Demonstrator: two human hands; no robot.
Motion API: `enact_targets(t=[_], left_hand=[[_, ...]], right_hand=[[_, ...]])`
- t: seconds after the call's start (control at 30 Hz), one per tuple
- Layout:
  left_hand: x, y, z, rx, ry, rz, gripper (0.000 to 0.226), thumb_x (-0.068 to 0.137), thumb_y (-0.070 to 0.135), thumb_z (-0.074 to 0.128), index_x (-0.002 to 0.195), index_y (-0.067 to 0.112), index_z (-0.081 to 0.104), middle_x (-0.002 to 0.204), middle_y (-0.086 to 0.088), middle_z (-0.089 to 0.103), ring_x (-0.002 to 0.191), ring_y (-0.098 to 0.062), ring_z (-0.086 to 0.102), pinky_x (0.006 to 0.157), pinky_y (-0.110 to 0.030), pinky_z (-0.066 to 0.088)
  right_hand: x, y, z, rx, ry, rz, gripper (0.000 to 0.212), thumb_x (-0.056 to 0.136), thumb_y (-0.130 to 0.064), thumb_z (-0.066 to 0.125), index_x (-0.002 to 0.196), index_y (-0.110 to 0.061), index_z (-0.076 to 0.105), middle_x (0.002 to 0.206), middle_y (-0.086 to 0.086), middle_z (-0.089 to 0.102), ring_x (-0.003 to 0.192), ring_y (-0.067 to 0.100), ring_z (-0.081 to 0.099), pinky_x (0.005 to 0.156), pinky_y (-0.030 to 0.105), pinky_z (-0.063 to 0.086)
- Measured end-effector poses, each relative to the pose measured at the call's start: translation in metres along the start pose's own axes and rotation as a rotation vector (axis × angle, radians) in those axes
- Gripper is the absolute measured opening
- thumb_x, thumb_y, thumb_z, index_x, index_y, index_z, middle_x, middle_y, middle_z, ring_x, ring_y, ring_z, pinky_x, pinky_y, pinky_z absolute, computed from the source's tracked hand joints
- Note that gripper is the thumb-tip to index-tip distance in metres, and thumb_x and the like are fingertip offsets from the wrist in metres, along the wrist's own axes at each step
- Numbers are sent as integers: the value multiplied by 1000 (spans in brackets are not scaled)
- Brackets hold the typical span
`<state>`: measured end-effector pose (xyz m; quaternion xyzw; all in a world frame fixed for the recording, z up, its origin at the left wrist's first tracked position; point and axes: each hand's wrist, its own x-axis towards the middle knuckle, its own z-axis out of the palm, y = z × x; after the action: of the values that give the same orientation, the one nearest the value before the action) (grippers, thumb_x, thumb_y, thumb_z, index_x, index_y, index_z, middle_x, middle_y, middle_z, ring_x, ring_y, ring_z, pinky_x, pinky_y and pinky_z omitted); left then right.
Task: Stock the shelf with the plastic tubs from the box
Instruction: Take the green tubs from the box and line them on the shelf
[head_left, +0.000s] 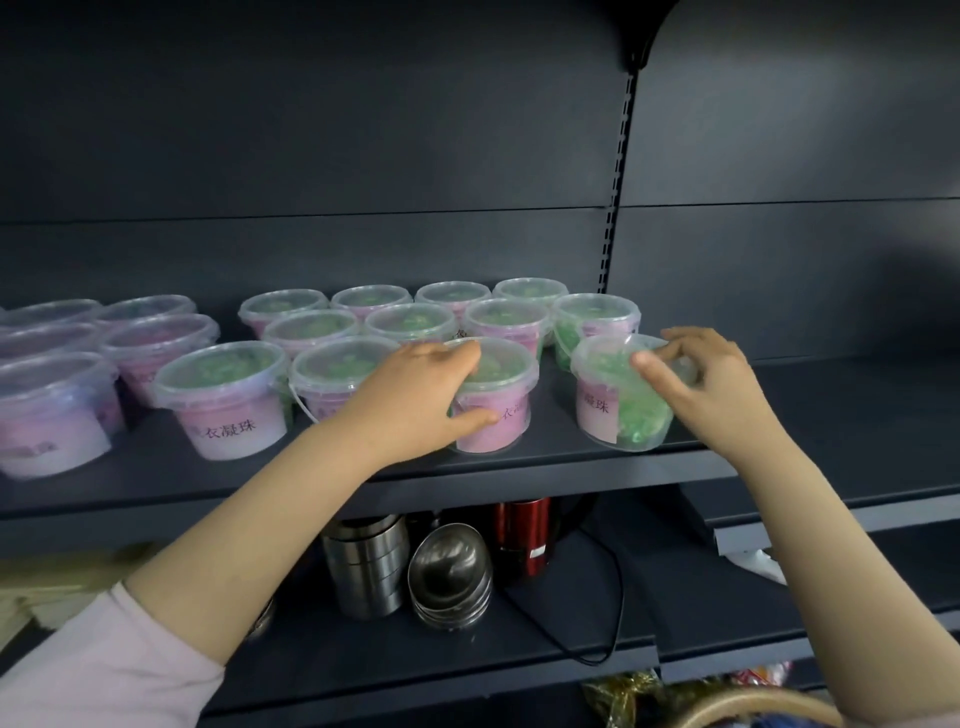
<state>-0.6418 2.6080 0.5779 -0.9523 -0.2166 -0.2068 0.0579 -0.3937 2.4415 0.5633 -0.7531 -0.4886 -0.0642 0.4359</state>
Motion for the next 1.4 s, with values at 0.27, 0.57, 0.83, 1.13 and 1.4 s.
enact_targets(t=[0.27, 0.57, 0.83, 1.13, 1.4], left_hand=[[-3, -5, -5, -132, -48, 32, 71, 74, 58, 68, 129, 22, 44, 128, 9, 56, 112, -11, 53, 83, -23, 42], [-5, -7, -4, -432, 139, -21, 55, 76, 63, 48, 99, 17, 68, 120, 13, 58, 123, -11, 47, 104, -23, 34], [-14, -5, -10, -94, 325, -163, 63, 89, 50, 51, 145, 29, 32, 153, 1, 30, 140, -25, 21, 112, -44, 17], [0, 10, -5, -141, 43, -6, 51, 82, 65, 49, 113, 27, 60, 123, 12, 61, 114, -17, 53, 99, -32, 35], [10, -19, -4, -204, -153, -99, 46, 87, 61, 43, 121, 32, 51, 130, 11, 57, 119, -16, 51, 101, -40, 41]], right_hand=[[-2, 8, 4, 202, 204, 119, 67, 92, -40, 58, 148, -20, 28, 143, 4, 40, 127, 19, 45, 98, 24, 39], [-9, -2, 6, -143, 36, -132, 45, 86, -53, 56, 107, -16, 71, 118, -1, 64, 117, 22, 52, 98, 27, 32], [1, -14, -8, -210, -120, -25, 36, 89, -52, 55, 111, -29, 70, 129, -9, 60, 128, 19, 43, 107, 41, 32], [8, -10, -18, -27, -319, -77, 29, 99, -27, 47, 121, -31, 66, 137, -9, 53, 132, 7, 42, 110, 24, 28], [29, -9, 0, 123, -361, -56, 43, 97, -2, 36, 107, -24, 71, 142, 0, 50, 135, 10, 39, 115, 33, 24]])
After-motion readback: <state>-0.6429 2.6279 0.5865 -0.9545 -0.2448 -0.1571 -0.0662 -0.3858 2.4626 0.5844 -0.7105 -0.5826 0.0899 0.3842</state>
